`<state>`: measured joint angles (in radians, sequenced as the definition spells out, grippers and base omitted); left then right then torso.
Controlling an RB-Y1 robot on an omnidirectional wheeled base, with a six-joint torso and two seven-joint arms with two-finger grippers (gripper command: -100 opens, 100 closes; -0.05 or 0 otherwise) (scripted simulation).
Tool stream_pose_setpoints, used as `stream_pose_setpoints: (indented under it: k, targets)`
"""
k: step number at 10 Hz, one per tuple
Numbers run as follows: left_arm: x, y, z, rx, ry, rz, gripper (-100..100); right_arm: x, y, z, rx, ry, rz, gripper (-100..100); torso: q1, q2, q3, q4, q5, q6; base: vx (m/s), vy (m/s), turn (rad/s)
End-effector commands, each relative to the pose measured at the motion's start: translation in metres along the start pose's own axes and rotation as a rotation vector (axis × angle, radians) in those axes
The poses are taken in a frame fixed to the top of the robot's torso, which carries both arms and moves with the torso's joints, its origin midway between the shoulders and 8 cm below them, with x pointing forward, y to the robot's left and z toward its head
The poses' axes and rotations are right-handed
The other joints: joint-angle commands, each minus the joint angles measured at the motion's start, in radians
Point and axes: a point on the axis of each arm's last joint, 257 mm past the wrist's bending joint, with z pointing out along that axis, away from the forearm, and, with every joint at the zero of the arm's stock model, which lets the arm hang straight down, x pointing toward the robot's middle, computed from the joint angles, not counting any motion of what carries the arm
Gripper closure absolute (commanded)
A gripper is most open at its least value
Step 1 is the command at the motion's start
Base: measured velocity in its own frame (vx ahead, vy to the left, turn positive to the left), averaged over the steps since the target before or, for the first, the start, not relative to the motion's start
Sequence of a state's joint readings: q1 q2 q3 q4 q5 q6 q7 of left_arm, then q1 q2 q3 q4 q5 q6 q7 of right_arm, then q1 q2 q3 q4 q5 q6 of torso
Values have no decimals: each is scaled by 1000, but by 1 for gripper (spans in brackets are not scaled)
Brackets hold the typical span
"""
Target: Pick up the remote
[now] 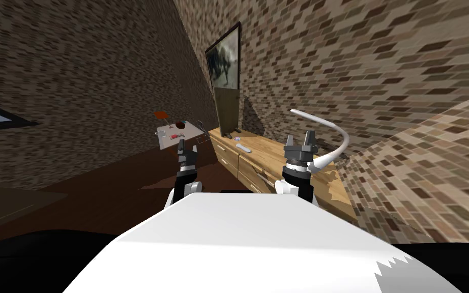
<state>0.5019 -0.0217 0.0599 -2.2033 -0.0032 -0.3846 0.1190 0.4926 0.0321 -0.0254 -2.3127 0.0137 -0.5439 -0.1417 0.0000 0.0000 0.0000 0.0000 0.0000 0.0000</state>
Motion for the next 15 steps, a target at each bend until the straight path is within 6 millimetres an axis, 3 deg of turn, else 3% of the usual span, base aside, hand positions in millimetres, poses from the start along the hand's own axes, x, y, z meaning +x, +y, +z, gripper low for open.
stream_pose_setpoints:
  k: [1, 5, 6, 9, 10, 12, 13, 15]
  targets:
    - [0, 0, 0, 0, 0, 0, 0, 4, -9, -5, 31, 36, -6, -100, 0, 0, 0, 0, 0, 0, -23, 34, 23]
    - [0, 0, 0, 0, 0, 0, 0, 9, -54, -43, 200, 127, -17, -100, 8, 5, 3, 1, 2, 0, -70, 116, 65]
    - [0, 0, 0, 0, 0, 0, 0, 10, -55, -43, 202, 139, -20, -100, 10, 6, 3, 1, 2, 0, -69, 128, 25]
    - [0, 0, 0, 0, 0, 0, 0, 6, -100, -96, 392, 198, -29, -100, 9, 4, 3, 1, 2, 0, -66, 150, 133]
    - [0, 0, 0, 0, 0, -1, 0, 6, -100, -100, 402, 205, -34, -100, 12, 6, 3, 1, 3, 0, -68, 161, 52]
    - [0, 0, 0, 0, 0, 0, 0, -4, -128, -149, 553, 234, -44, -100, 9, 7, 4, 1, 2, 0, -89, 158, 209]
    - [0, 0, 0, 0, 0, -1, 0, -4, -129, -152, 562, 244, -49, -100, 11, 7, 4, 2, 2, -1, -57, 127, 52]
    - [0, 0, 0, 0, 0, 0, 0, -18, -150, -212, 726, 267, -64, -100, 7, 5, 3, 1, 2, 0, -44, 153, 230]
